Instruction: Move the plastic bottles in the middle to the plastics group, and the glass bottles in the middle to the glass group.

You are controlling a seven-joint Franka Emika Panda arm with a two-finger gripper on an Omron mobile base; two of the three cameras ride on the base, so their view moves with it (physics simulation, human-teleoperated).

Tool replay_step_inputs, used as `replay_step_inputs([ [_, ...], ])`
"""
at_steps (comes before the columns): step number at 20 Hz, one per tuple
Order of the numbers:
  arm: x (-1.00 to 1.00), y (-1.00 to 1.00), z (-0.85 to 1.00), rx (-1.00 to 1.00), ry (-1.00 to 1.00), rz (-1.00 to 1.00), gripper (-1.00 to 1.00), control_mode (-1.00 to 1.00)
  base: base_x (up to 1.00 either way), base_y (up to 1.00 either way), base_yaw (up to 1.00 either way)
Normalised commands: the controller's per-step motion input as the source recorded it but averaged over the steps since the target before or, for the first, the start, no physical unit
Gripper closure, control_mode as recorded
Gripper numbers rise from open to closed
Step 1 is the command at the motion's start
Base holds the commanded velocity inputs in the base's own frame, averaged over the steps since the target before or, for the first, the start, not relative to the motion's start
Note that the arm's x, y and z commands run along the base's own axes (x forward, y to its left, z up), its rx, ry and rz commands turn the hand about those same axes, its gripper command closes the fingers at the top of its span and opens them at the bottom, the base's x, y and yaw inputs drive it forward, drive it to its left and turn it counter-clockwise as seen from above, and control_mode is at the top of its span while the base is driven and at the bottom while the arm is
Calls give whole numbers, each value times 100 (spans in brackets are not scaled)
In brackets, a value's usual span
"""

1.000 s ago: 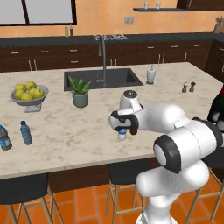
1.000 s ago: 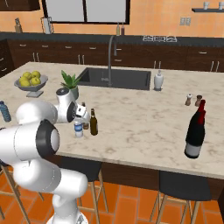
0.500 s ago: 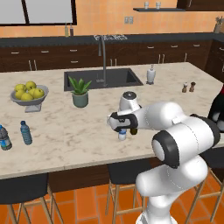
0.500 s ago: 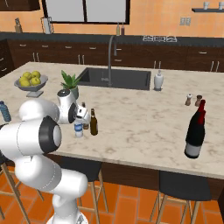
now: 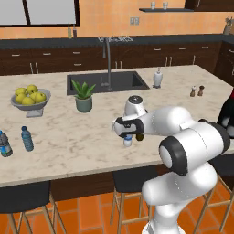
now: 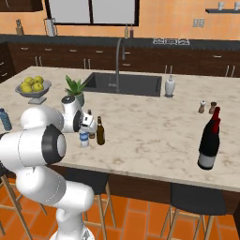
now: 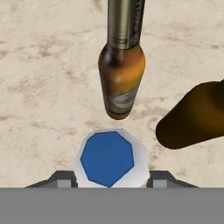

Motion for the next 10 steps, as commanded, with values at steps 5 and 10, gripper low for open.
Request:
replay_step_inputs([
  [5,-1,0,1,0,0,0,100,-100,0,0,0],
  [10,-42,11,32,0,-3,0,100,-100,0,0,0],
])
